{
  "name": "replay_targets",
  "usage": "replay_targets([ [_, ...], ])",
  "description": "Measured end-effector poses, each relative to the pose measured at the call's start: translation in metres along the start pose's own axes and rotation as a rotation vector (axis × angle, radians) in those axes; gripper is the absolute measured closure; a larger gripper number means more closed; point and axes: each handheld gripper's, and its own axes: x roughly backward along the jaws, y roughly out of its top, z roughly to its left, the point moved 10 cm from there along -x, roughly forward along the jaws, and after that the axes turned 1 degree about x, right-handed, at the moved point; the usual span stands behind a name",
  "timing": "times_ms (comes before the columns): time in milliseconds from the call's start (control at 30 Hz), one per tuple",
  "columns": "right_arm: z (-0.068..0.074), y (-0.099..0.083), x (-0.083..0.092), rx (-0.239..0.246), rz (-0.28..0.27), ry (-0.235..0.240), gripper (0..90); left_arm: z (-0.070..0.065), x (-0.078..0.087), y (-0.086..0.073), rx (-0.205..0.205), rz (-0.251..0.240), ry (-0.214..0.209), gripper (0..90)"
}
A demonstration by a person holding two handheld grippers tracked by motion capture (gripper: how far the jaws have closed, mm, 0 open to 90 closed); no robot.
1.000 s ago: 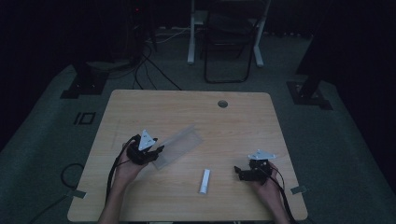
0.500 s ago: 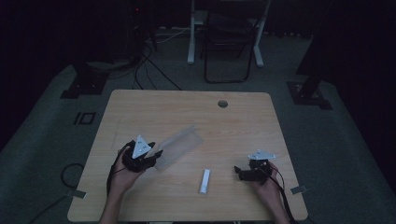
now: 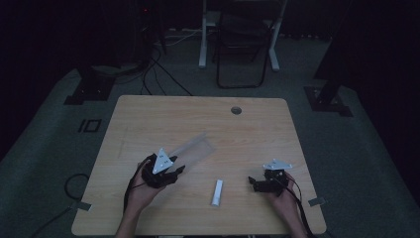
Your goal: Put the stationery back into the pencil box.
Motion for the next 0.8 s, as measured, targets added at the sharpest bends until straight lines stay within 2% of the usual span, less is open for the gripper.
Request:
replay_targets([
  [300,0.000,0.000,0.000,-0.001,0.000,0.000,12.8,-0.031,-0.020,0.003,-0.034,0.031,-0.060,52.7],
  [667,0.000,0.000,0.000,-0.001,0.000,0.000,12.8,-0.059,-0.040,0.008,-0.019,0.049,-0.112,48.0],
  [800,0.000,0.000,0.000,-0.001,0.000,0.000,12.8,-0.078,-0.049,0.010,-0.036,0.061,-0.150,47.3],
])
